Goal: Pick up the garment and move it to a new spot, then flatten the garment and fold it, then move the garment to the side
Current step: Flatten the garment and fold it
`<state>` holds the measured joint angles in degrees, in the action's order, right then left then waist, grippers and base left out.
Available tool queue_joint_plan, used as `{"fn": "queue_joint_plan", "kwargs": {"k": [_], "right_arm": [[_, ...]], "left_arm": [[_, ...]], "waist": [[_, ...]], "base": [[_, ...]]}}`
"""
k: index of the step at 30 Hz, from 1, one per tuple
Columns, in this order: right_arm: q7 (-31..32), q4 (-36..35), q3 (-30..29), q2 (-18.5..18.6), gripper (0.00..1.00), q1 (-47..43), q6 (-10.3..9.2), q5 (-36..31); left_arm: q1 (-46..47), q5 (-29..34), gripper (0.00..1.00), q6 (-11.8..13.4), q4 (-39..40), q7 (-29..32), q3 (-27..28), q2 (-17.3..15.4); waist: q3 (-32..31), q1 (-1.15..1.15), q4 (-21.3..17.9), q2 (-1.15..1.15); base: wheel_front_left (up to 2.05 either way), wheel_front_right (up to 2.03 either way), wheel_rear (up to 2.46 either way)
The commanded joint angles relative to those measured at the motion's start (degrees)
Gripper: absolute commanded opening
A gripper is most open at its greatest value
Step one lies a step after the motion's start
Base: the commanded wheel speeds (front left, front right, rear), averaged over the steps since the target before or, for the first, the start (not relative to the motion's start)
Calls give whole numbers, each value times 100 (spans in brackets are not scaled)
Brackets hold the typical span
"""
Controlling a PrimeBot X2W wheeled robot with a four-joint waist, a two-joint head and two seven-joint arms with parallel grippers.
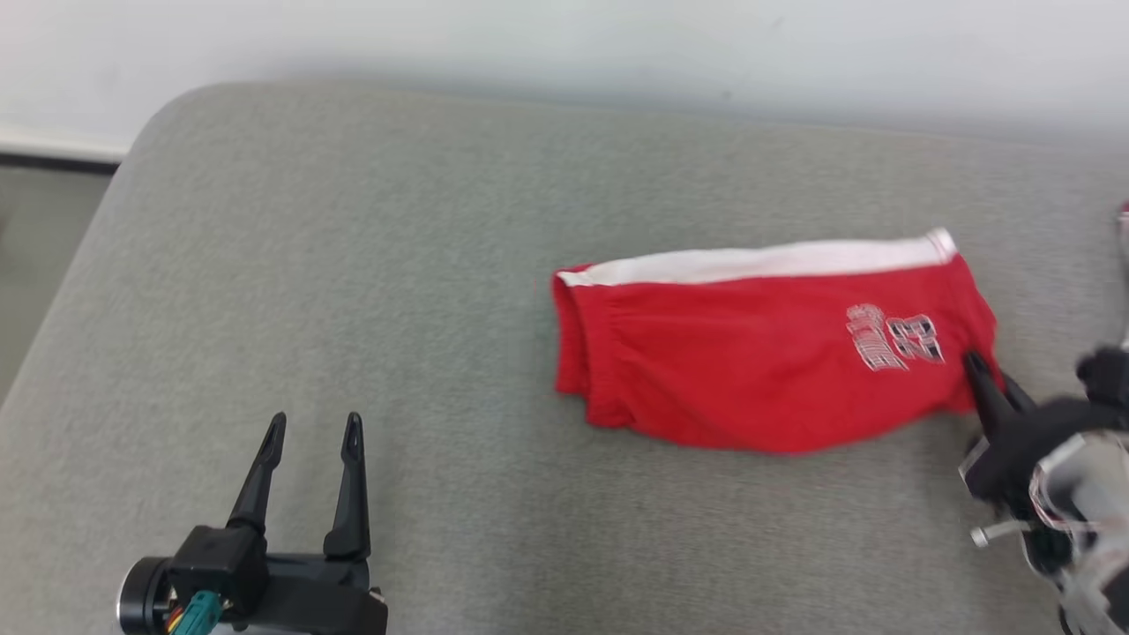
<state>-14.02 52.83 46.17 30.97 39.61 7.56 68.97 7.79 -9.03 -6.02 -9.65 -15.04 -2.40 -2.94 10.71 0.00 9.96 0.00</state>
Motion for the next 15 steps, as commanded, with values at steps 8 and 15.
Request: {"fn": "queue_joint_plan", "kwargs": {"k": [8,15], "right_arm": [[-111,-435,-352,358,0,-982,-18,173],[-119,-561,-643,280,0,-1074,-17,-169]], "left_arm": [[-272,64,100,-51,95,-18,207,0],[-343,126,100,-97,82,-18,322,-33]], "waist": [[-342,0,-575,0],[-427,0,-767,0]], "base": [[0,0,0],[0,0,0]]}}
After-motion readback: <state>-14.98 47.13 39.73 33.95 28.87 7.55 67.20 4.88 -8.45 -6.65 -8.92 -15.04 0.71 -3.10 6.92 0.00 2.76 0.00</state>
